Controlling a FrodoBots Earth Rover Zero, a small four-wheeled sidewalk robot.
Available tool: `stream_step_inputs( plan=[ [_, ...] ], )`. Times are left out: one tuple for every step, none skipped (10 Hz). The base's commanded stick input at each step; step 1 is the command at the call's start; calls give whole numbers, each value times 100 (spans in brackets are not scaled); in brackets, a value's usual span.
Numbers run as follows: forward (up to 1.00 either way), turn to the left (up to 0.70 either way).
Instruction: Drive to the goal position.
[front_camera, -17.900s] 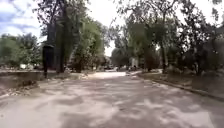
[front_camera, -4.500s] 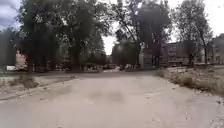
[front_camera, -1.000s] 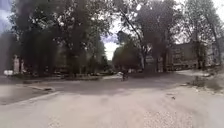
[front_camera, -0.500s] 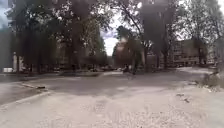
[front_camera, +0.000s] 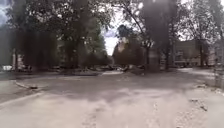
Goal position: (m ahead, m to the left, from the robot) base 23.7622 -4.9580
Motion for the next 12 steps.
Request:
stream_step_inputs(
  plan=[
    [85,0],
    [85,0],
    [85,0],
    [85,0],
    [85,0],
    [85,0],
    [85,0],
    [85,0],
    [85,0],
    [85,0],
    [85,0],
    [85,0]
  ],
)
